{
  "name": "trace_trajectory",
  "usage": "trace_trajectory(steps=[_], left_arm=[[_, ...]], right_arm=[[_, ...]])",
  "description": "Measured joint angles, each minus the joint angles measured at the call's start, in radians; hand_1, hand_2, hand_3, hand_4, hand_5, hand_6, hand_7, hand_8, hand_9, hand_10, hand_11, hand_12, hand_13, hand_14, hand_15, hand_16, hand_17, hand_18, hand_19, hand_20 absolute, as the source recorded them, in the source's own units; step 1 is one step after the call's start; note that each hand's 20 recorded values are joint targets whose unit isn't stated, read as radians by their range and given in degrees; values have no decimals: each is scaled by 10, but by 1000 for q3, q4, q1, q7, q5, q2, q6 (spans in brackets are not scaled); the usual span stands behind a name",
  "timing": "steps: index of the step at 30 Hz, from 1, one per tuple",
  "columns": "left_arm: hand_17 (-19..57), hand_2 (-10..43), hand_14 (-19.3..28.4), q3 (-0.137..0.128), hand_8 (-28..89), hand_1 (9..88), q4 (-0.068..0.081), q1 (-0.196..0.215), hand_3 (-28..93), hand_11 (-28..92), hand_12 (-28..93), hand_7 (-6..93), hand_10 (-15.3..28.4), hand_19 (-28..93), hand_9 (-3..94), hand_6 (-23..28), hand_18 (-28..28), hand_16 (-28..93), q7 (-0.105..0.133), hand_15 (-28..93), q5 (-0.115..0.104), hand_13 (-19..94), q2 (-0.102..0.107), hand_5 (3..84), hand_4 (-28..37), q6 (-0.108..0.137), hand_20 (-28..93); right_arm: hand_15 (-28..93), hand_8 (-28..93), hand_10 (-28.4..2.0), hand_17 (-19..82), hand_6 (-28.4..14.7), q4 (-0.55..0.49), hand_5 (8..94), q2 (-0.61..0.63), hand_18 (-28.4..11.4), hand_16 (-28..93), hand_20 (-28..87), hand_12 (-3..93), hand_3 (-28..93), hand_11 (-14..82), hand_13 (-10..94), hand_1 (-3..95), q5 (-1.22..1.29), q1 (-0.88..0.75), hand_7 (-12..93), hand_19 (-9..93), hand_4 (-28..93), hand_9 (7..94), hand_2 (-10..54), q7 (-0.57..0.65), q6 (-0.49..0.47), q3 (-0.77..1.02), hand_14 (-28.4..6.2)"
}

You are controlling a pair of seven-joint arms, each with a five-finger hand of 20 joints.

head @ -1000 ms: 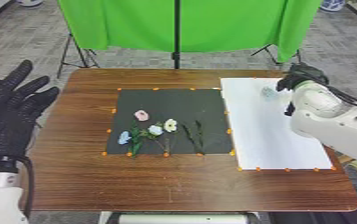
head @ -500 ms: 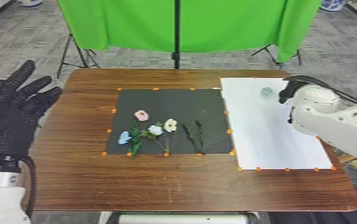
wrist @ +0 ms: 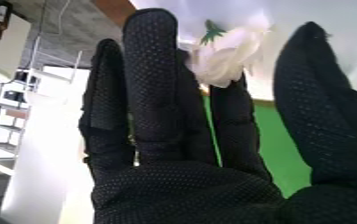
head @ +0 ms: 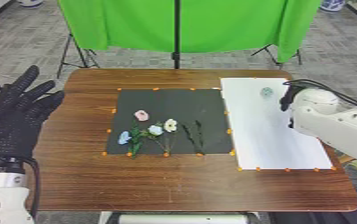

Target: Arrange flowers

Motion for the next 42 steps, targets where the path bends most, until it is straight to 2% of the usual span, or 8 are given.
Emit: trace_trajectory(steps=[2, 5, 12, 21, 26, 32, 36, 42], left_arm=[[-88, 80, 272, 0, -82, 185, 0, -2, 761, 249, 116, 113, 183, 572, 289, 70, 239, -101, -2, 538, 0, 230, -2, 318, -283, 0, 123], [-88, 80, 272, 2, -82, 185, 1, -6, 761, 249, 116, 113, 183, 572, 289, 70, 239, -101, -6, 538, 1, 230, -6, 317, -283, 0, 123], [-88, 79, 272, 7, -82, 185, 7, -12, 762, 249, 116, 113, 184, 573, 289, 70, 240, -101, -14, 538, 0, 230, -12, 317, -283, 0, 123], [-88, 80, 273, 15, -82, 185, 18, -13, 761, 248, 116, 113, 184, 574, 289, 70, 240, -101, -26, 538, -2, 229, -22, 317, -283, 0, 122], [-88, 80, 272, 16, -82, 185, 19, -13, 761, 248, 116, 113, 184, 575, 289, 70, 241, -101, -31, 538, -3, 229, -25, 317, -283, 0, 123], [-87, 80, 271, 15, -81, 186, 19, -13, 760, 248, 117, 111, 183, 574, 290, 70, 240, -100, -33, 535, -3, 231, -27, 317, -283, 0, 121], [-86, 79, 271, 9, -81, 186, 19, -11, 760, 246, 116, 110, 184, 573, 291, 70, 240, -100, -33, 533, -3, 232, -27, 318, -283, 0, 120], [-86, 80, 271, 7, -80, 187, 19, -9, 759, 244, 117, 110, 183, 573, 290, 70, 240, -98, -33, 533, -3, 232, -26, 318, -283, 1, 121]], right_arm=[[567, -102, -87, 335, 39, 2, 623, -1, -180, 161, 99, 159, 766, 167, 730, 451, -10, -3, 223, 846, -282, 716, -95, -3, 0, -1, -49], [532, -48, -57, 356, 37, 4, 686, -3, -163, 229, 95, 273, 699, 85, 777, 522, -35, -9, 289, 859, -283, 826, -95, -3, 8, -4, -19], [541, -19, -42, 381, 43, -15, 758, 3, -145, 238, 96, 330, 704, 97, 819, 551, -98, -26, 346, 876, -283, 904, -95, -10, 57, -32, -3], [555, -2, -37, 404, 29, -38, 797, 25, -148, 241, 103, 351, 732, 115, 848, 562, -122, -38, 337, 898, -283, 932, -95, -16, 206, -81, 10], [563, 13, -39, 408, 19, -77, 809, 48, -156, 249, 107, 358, 748, 127, 855, 565, -142, 12, 330, 906, -283, 935, -95, -16, 319, -195, 14], [566, 26, -41, 412, 15, -136, 817, 61, -160, 249, 110, 356, 756, 132, 861, 565, -170, 40, 319, 911, -283, 937, -95, -15, 370, -209, 11], [569, 31, -40, 412, 15, -183, 820, 62, -160, 245, 109, 355, 759, 132, 861, 565, -203, 61, 312, 912, -283, 937, -95, -24, 449, -204, 11], [573, 35, -37, 411, 16, -246, 814, 22, -157, 243, 110, 356, 756, 127, 859, 562, -204, 128, 310, 912, -283, 937, -95, -114, 493, -216, 7]])
